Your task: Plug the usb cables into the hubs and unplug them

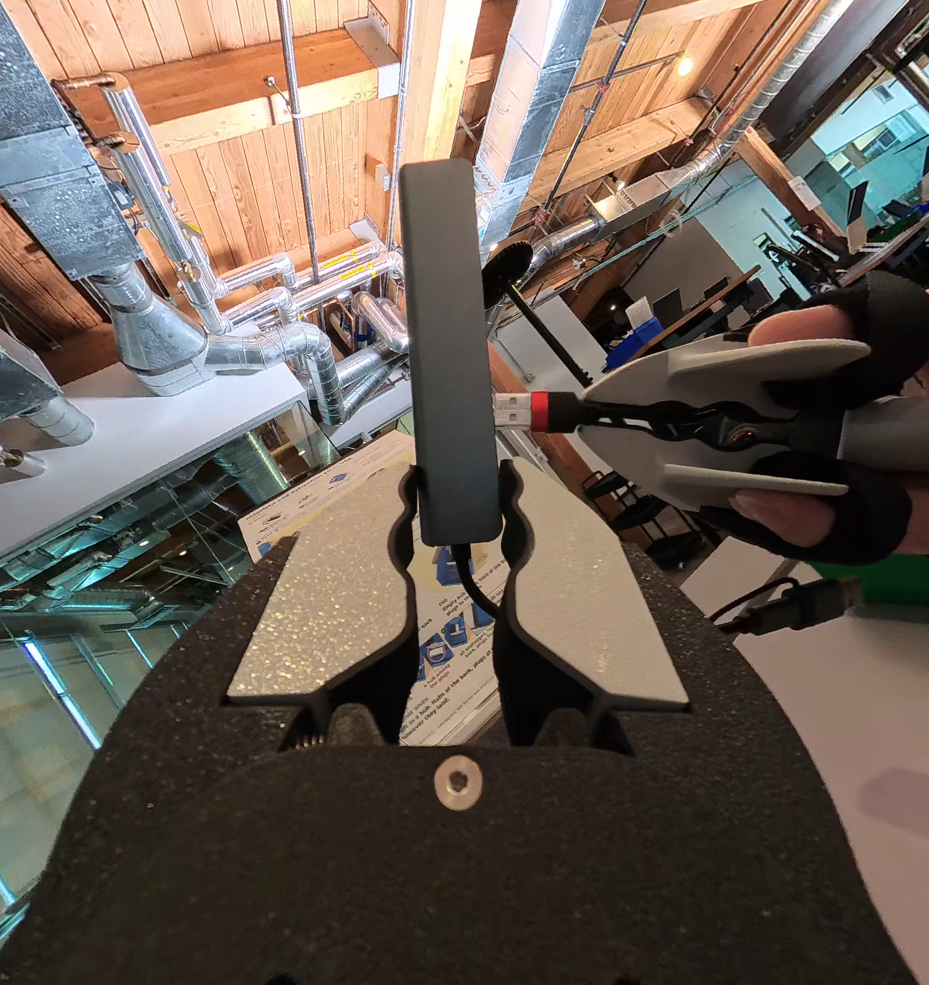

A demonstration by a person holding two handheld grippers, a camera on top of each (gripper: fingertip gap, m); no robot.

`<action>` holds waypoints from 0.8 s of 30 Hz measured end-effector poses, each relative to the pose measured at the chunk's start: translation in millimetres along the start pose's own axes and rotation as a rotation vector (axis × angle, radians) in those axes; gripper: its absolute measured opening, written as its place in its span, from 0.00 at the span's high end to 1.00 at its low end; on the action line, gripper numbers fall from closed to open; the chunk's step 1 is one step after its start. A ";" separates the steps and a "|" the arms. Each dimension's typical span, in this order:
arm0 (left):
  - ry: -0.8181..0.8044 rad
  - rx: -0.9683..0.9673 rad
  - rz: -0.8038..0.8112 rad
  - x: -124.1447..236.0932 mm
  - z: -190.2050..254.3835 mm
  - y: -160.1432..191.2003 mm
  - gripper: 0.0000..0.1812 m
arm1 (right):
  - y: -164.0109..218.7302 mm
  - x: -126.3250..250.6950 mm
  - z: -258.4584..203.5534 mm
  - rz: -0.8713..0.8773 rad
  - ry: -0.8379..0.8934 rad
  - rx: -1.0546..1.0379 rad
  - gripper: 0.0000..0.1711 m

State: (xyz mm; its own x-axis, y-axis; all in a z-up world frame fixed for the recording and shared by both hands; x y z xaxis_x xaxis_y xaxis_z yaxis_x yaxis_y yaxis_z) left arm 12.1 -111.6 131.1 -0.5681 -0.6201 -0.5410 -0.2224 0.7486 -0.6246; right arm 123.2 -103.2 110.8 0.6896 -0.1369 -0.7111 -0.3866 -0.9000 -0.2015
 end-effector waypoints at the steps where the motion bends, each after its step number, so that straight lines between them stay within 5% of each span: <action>1: -0.002 -0.005 -0.003 -0.2 0.2 0.3 0.84 | 0.0 0.0 0.1 0.001 0.000 -0.002 0.97; 24: 0.064 -0.108 0.021 1.5 2.4 0.6 0.84 | -1.8 1.2 0.3 -0.002 0.003 0.018 0.97</action>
State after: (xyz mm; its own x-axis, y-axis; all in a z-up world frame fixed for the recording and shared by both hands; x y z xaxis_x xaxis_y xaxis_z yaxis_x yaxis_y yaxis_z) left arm 13.1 -112.7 128.6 -0.6221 -0.5902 -0.5144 -0.2918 0.7845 -0.5471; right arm 124.6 -101.6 110.0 0.6922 -0.1366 -0.7087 -0.3961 -0.8927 -0.2149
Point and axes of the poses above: each gripper's, where its closed fingertips meet, x back along the fingers, y out of its underside, z = x × y across the jaws, the point moved 6 cm from there along x, back along the fingers, and after that the axes turned 5 degrees about -y, right-handed, at the moved point
